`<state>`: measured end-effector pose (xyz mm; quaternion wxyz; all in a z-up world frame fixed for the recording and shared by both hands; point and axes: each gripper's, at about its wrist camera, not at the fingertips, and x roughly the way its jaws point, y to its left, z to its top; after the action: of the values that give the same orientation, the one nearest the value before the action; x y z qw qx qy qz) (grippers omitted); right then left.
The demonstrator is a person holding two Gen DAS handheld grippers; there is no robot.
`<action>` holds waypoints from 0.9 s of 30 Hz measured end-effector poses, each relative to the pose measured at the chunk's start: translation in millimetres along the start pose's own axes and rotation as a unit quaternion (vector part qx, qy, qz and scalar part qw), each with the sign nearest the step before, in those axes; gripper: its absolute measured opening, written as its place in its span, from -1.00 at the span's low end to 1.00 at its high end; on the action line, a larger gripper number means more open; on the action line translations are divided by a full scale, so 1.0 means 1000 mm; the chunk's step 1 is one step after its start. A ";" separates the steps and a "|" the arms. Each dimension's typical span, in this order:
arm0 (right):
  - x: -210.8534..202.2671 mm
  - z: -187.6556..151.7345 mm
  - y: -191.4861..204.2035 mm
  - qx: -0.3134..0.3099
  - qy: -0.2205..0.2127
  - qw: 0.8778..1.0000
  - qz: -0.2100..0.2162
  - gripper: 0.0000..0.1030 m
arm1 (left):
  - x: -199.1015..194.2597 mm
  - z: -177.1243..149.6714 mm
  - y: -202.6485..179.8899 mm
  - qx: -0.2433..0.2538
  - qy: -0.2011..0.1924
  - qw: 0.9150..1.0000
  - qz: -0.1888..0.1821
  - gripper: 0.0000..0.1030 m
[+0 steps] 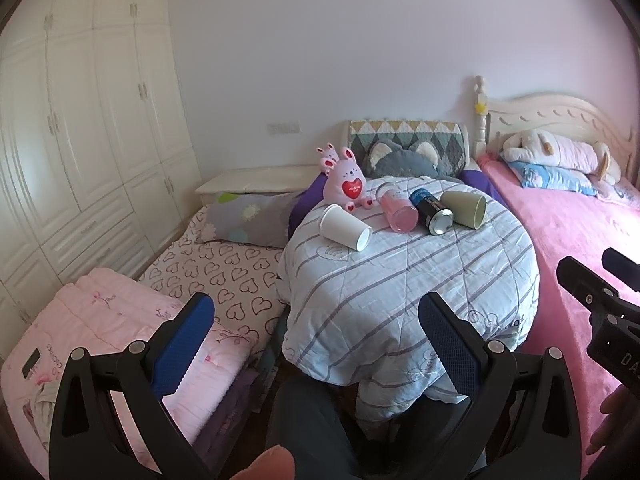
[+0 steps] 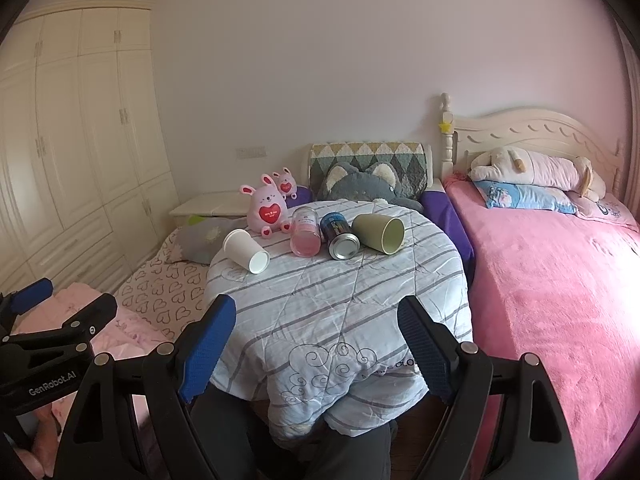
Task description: Flip cup upright
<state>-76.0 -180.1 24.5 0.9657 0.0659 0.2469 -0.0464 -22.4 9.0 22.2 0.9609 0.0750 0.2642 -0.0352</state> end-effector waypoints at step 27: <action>0.093 -0.004 0.007 -0.030 0.071 0.997 0.000 0.64 | 0.080 0.001 -0.006 0.006 0.035 0.999 0.007 1.00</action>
<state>4.5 -178.0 -23.0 0.9473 0.0398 0.3161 -0.0346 46.6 0.7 -18.5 0.9509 0.0843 0.2966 -0.0271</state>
